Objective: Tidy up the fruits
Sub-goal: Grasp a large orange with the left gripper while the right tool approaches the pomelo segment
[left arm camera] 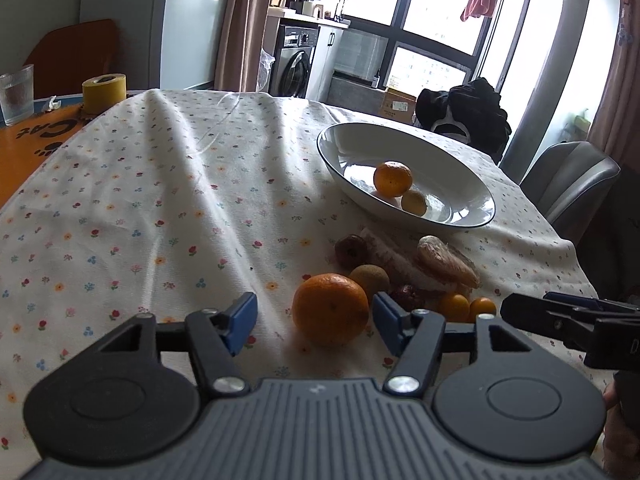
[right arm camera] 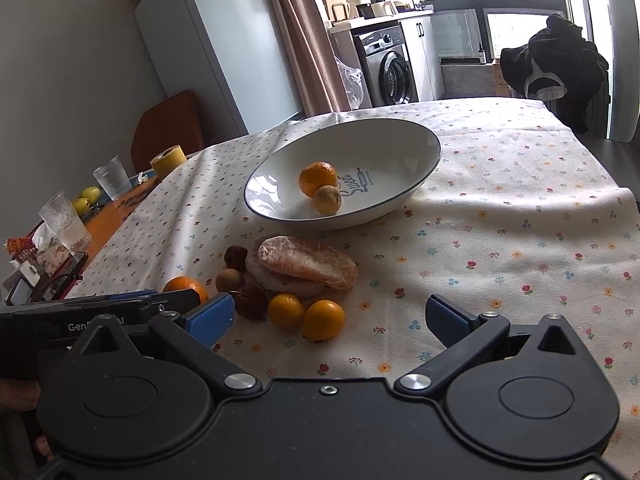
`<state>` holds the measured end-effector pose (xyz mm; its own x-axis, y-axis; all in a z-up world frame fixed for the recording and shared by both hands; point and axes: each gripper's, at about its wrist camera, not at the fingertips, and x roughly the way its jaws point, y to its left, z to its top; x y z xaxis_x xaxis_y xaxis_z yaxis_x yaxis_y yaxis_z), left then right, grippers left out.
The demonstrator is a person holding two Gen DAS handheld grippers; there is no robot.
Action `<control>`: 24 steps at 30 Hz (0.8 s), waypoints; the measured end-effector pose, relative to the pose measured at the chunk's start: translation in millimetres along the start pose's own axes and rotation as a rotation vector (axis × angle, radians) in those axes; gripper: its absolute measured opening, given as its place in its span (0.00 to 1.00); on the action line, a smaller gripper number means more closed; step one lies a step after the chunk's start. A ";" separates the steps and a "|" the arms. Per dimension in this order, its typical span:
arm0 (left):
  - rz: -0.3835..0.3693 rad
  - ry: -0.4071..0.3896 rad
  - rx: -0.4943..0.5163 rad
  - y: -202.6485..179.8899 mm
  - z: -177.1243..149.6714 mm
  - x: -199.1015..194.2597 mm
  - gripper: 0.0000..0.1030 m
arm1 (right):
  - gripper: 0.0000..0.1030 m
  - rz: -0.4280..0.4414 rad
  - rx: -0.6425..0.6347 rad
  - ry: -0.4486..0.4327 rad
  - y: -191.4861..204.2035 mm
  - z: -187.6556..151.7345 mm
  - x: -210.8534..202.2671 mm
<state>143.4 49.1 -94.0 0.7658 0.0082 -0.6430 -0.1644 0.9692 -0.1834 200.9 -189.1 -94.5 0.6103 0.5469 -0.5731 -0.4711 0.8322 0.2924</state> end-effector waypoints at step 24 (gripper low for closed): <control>-0.012 -0.017 -0.025 22.0 23.3 -0.3 0.39 | 1.00 -0.004 0.052 0.047 18.3 15.6 34.0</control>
<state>154.1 76.2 -80.5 0.7784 0.0006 -0.6277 -0.1698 0.9629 -0.2097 223.0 -153.9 -96.7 0.5811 0.5397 -0.6091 -0.4345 0.8386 0.3285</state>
